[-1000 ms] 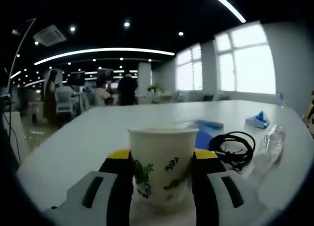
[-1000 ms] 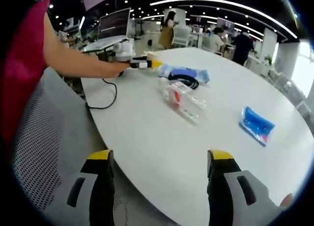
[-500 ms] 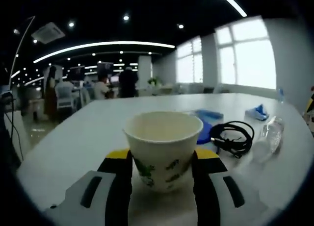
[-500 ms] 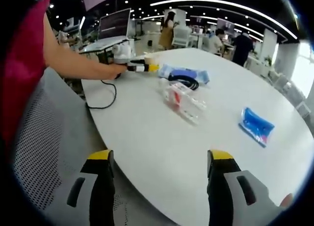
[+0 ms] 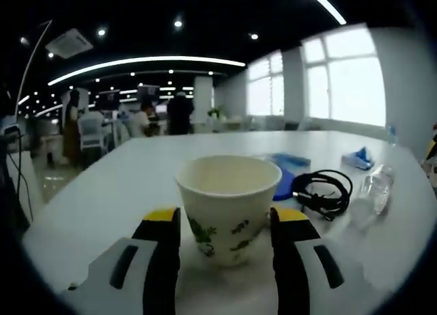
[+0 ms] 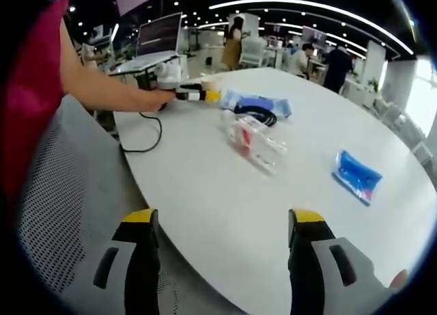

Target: Arrange the tabletop items into an orderly group along one side of the table until the central work area is clear of visible clutter.

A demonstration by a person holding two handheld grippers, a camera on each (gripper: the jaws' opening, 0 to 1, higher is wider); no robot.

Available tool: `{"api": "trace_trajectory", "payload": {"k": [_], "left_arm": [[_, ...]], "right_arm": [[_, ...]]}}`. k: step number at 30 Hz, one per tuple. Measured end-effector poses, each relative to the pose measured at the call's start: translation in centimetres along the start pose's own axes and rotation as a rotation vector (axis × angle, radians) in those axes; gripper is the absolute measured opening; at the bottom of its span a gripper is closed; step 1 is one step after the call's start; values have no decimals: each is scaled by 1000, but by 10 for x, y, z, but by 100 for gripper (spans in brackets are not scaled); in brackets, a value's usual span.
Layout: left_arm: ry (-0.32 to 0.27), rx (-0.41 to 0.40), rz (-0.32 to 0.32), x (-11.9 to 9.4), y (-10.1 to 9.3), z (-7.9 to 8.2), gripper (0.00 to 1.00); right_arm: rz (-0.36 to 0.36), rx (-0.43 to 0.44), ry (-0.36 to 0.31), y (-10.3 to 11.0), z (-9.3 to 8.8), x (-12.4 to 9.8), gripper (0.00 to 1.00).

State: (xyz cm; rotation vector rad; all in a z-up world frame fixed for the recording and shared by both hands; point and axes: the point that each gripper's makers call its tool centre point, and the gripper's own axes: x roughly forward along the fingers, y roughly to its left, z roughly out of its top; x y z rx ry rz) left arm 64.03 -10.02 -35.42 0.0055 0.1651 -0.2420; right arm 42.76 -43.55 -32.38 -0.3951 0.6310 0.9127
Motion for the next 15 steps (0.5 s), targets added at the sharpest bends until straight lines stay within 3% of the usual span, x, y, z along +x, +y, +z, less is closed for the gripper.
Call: {"api": "trace_trajectory", "payload": {"k": [15], "left_arm": [[13,-11,4,-11,-3,0,52]], "right_arm": [[8,-5,-13,1,3,0,77]]}}
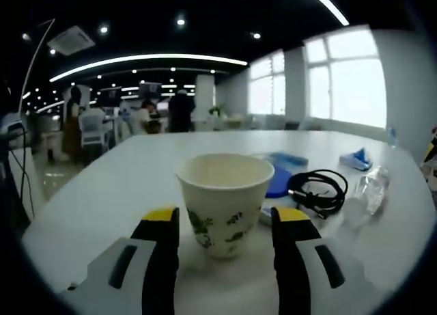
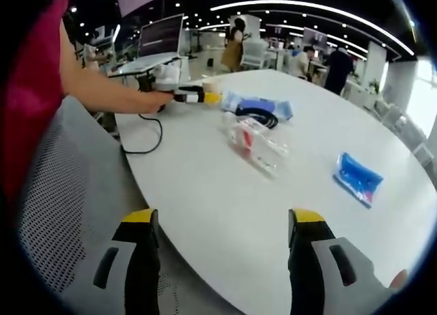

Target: Arrange the tabletop items into an orderly group along one side of the table until the central work area is clear of visible clutter.

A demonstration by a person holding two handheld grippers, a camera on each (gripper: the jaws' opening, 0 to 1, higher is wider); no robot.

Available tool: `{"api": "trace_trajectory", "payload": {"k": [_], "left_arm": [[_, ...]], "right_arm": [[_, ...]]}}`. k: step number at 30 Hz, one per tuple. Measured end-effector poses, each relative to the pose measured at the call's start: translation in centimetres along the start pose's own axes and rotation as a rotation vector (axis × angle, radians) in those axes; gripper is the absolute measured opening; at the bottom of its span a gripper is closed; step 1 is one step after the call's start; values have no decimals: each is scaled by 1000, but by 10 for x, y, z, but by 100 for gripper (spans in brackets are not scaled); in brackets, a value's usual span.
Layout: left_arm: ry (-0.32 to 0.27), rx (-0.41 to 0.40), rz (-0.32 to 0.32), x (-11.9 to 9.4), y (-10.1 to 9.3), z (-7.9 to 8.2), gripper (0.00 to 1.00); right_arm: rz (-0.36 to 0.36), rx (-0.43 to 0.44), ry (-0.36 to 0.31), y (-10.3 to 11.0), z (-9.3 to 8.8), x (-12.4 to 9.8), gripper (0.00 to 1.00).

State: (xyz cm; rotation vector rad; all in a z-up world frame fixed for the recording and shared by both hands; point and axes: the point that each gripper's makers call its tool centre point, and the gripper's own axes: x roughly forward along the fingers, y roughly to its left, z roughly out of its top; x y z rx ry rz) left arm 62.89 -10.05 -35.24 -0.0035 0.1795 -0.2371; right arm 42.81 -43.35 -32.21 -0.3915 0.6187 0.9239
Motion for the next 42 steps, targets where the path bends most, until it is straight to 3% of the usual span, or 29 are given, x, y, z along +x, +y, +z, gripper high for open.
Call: {"api": "trace_trajectory", "payload": {"k": [21,42], "left_arm": [[13,-8,17,-32,-7,-2,52],[7,11,-120,-78,-65,14,50]], "right_arm": [[24,-19,-24,4,6,2,77],[42,-37,-65,6,14,4,77]]}}
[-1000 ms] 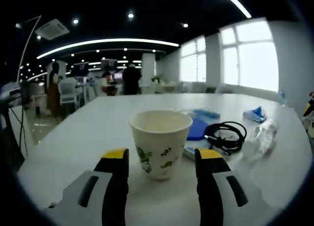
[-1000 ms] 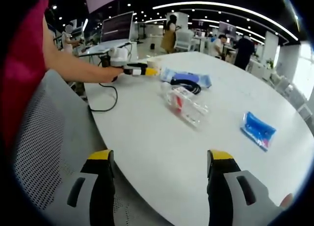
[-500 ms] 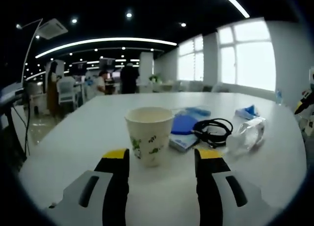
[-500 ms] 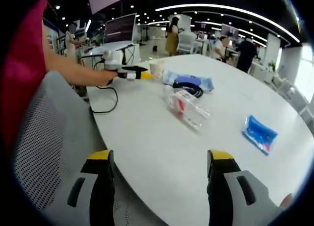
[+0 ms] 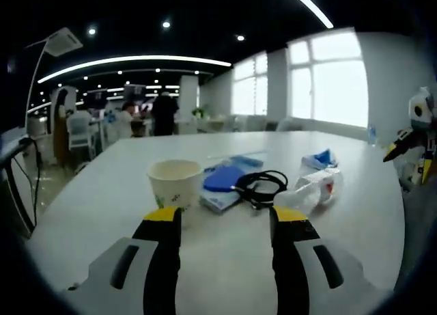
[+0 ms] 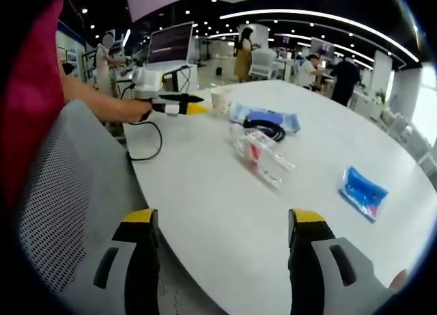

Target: Arrange the tabletop items into an orderly group along one side of the table until the central work area is clear of visible clutter.

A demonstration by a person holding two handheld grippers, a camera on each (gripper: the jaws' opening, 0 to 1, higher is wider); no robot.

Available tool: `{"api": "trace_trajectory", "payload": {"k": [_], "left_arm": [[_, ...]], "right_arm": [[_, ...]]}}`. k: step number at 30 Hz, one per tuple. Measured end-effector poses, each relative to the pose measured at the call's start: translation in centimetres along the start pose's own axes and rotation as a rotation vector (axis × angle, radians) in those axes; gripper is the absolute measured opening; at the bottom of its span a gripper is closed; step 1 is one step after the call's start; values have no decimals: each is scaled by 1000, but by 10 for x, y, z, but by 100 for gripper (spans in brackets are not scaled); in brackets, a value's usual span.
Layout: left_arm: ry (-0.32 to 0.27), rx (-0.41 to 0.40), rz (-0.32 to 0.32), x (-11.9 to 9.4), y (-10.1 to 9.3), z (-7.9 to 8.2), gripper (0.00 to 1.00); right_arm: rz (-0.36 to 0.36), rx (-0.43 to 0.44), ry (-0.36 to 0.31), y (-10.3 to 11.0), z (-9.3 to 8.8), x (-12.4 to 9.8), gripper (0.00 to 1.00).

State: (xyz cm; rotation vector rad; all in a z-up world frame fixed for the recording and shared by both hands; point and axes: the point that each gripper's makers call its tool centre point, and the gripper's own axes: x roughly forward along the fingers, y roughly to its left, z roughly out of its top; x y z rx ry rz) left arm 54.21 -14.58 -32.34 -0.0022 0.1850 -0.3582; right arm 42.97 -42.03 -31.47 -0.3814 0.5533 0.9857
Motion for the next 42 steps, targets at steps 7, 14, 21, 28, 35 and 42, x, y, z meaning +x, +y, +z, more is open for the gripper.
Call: {"api": "trace_trajectory", "payload": {"k": [7,14,21,28,35,42], "left_arm": [[-6,19,-19,-8,-10,8,49],[-14,38,-33,-10,-18,17,49],[-11,56,-57,-10,-25,25,48],[14,75,-79,-8,-32,30,48],[36,104,-107,-6,-38,34,48],[56,133,-128,-1,-43,39,47]], "right_arm": [[4,-7,-18,1,4,0,77],[2,-14,-35,-4,10,1,77],[-5,-24,-40,-16,15,1,77],[-15,-37,-43,-32,23,3,77],[-23,-41,-24,-51,30,9,77],[-36,-41,-5,-74,38,17,77]]}}
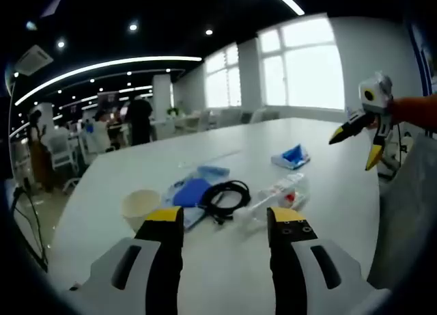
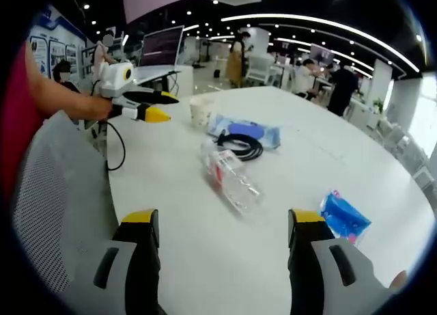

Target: Arrange the tabletop items into an orderly group along one side of the table until the central work area is clear of visible clutter.

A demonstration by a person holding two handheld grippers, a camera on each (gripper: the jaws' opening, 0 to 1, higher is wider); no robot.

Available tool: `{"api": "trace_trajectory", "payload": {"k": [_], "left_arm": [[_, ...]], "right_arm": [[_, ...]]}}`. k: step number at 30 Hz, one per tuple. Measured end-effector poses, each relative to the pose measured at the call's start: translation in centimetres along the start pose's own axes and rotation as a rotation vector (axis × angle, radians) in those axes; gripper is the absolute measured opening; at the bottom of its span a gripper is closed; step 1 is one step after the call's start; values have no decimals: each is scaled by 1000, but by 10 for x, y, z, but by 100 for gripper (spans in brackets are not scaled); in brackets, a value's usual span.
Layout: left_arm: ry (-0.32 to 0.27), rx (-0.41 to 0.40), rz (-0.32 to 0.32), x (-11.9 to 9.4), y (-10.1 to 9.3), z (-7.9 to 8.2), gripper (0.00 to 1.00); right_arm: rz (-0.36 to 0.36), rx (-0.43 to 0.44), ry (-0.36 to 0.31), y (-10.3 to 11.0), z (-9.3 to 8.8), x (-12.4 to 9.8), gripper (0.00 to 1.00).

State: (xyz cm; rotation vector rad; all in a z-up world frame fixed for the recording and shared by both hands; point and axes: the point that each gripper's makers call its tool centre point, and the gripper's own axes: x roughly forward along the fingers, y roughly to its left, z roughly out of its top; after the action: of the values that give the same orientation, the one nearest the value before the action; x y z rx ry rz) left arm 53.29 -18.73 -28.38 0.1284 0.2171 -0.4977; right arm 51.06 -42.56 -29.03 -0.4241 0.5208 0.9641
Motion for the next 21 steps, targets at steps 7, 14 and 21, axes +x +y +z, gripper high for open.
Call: {"api": "trace_trajectory", "payload": {"k": [7,14,21], "left_arm": [[16,23,-23,11,-6,6,46],[55,54,-40,26,-8,8,45],[98,49,-39,38,-8,5,45]], "right_arm": [[-7,24,-4,-25,10,14,76],[-12,46,-11,-45,23,30,75],[-7,58,-10,-59,37,50,74]]}}
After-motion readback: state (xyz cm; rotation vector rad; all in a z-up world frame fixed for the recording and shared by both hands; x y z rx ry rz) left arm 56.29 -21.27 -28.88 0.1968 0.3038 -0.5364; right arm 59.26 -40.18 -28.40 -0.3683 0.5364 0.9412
